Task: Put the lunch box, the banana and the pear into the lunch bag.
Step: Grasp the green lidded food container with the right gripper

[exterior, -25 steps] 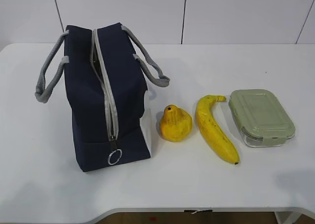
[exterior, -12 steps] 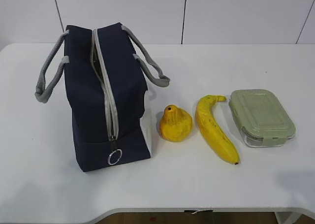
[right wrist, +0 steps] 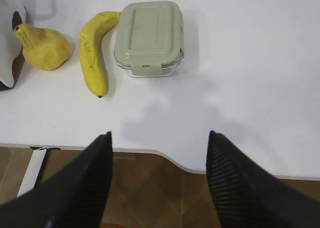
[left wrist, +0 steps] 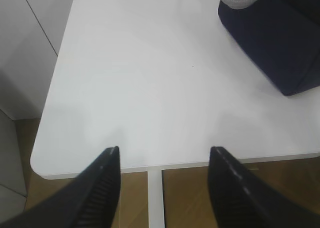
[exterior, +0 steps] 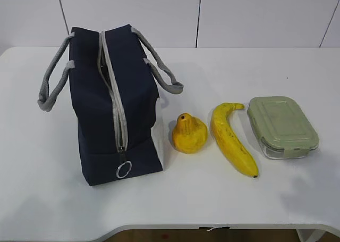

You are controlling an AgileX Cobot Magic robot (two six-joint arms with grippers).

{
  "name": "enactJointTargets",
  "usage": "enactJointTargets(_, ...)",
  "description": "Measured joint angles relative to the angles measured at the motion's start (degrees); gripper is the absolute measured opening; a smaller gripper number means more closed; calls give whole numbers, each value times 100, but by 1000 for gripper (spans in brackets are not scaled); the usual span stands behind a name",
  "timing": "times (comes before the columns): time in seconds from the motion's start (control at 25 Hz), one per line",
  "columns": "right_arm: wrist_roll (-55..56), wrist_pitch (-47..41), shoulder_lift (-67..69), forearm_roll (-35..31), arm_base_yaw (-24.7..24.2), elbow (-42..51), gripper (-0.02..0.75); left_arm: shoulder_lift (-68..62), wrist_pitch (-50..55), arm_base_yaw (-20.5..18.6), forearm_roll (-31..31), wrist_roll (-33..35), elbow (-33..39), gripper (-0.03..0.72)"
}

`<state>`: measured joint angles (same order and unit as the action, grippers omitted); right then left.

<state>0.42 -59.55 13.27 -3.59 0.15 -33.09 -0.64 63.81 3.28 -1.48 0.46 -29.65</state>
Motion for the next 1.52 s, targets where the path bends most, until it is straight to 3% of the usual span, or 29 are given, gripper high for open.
enactJointTargets(0.56, 152, 274, 3795, -55, 0, -1904, 475, 0, 0, 0, 0, 0, 0, 430)
enactJointTargets(0.8, -42, -74, 5272, -234, 0, -2811, 476, 0, 0, 0, 0, 0, 0, 430)
enactJointTargets(1.12, -1144, -569, 6850, -1024, -50, -3920, 475, 0, 0, 0, 0, 0, 0, 430)
enactJointTargets(1.32, -2145, -668, 7502, -2141, -438, -4277, 476, 0, 0, 0, 0, 0, 0, 430)
enactJointTargets(1.52, -3046, -987, 8081, -2861, -990, -4336, 475, 0, 0, 0, 0, 0, 0, 430)
